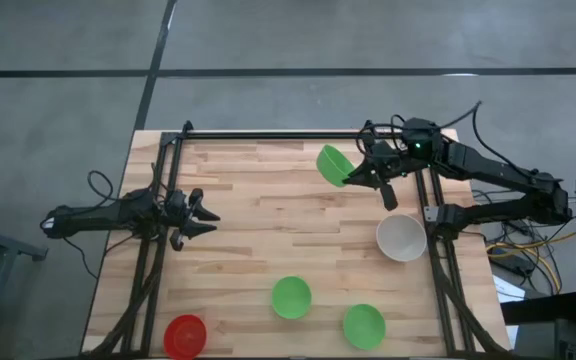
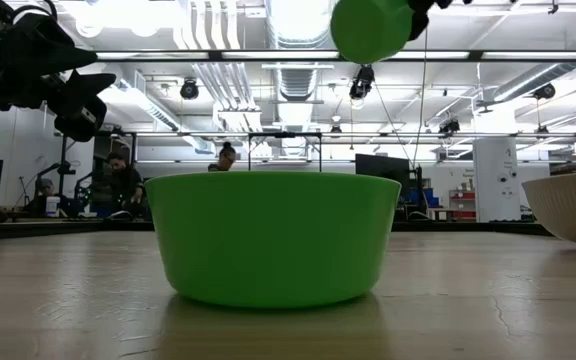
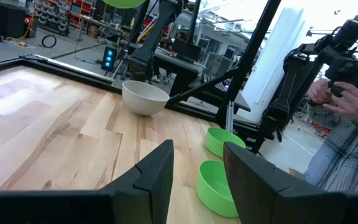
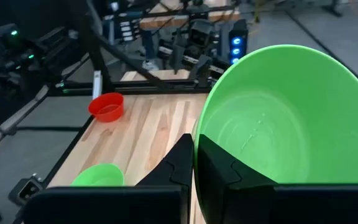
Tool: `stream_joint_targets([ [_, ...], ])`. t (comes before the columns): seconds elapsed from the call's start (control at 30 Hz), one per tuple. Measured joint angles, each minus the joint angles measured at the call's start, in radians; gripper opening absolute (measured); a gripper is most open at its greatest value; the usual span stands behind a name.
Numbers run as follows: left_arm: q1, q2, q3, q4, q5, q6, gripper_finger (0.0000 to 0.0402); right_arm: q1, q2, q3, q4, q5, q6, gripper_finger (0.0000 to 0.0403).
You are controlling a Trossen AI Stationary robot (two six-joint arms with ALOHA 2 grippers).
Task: Nest bowls inside each other
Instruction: Stack the top green bowl on top of the white bowl
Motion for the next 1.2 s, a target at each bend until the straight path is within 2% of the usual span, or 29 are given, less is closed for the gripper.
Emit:
stream_joint_targets([
  [0.3, 0.000, 0.000, 0.000, 0.000, 0.000, 0.000, 0.0145, 0.000, -0.120, -0.086, -0.020, 0.061, 0.043, 0.0008],
  [0.93, 0.000, 0.000, 0.000, 0.000, 0.000, 0.000, 0.0145, 0.000, -0.244, -0.091, -0.272, 0.165, 0.091, 0.0008],
  [1.2, 0.000, 0.000, 0.000, 0.000, 0.000, 0.000, 0.0145, 0.000, -0.295, -0.096, -0.312, 0.186, 0.087, 0.0008],
])
